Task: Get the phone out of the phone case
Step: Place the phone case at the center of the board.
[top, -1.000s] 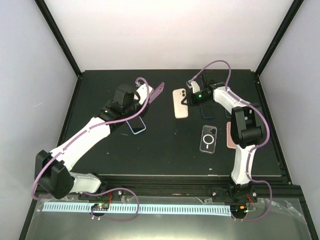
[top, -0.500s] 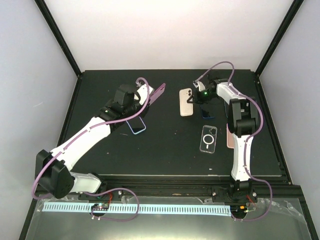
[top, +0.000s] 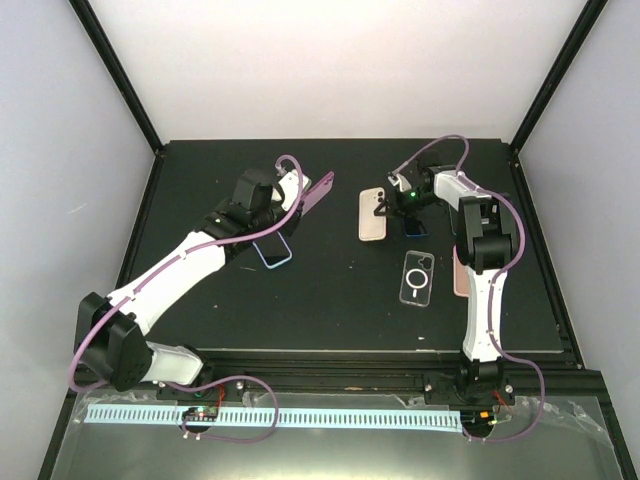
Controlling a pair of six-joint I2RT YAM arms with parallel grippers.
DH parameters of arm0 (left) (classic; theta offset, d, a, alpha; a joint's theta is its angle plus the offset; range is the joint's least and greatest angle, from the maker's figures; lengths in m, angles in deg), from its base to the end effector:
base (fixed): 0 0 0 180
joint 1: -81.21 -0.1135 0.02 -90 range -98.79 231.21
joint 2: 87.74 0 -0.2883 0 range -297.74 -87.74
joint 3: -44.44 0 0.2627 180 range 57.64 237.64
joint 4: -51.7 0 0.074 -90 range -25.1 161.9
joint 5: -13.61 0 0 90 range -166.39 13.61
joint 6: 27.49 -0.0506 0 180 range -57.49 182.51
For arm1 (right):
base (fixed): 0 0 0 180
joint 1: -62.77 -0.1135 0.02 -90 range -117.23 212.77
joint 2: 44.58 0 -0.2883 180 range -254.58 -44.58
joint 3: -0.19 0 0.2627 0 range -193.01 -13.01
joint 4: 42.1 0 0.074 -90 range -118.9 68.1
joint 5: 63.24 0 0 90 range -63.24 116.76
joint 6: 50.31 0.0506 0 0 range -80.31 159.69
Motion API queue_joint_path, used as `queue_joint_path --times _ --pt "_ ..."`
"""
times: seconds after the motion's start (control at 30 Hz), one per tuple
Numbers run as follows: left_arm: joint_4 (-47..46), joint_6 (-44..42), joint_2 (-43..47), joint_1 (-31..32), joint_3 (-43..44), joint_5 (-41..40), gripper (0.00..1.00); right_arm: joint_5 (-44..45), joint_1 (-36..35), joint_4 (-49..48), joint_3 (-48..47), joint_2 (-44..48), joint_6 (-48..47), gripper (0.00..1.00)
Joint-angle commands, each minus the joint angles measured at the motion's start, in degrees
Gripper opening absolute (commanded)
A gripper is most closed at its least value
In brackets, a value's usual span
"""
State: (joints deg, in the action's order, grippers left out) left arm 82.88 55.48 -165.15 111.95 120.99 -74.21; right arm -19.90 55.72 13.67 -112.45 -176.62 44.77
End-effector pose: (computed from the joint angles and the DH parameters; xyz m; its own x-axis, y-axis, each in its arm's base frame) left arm 0.2787 -0.1680 0.3248 -0.3866 0.3722 -0.8438 0.5902 0.8029 0.0837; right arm 0.4805 0.0965 0.1352 -0.9794 -0.0599 -0.1927 -0.1830 0.6662 0.7230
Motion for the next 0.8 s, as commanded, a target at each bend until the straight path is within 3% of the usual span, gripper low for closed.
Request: queue_joint_path --times 0.0,0.4,0.57,0.77 --pt "-3.32 0.80 -0.01 -0.42 1.95 1.19 0.02 0.90 1.13 -0.39 1.17 0.57 0.65 0.18" --pt "-3.07 0.50 0.87 -0.36 1.06 1.30 0.02 3.54 1.32 -0.02 2.28 3.87 0.40 0.53" --pt "-2.81 0.65 2.89 -0.31 -1.62 3.86 0.02 4.87 1.38 1.26 3.65 6.78 -0.77 0.74" --pt "5.05 -0.01 3.62 0.75 0.47 0.93 0.02 4.44 1.38 2.34 5.96 11.62 -2.36 0.84"
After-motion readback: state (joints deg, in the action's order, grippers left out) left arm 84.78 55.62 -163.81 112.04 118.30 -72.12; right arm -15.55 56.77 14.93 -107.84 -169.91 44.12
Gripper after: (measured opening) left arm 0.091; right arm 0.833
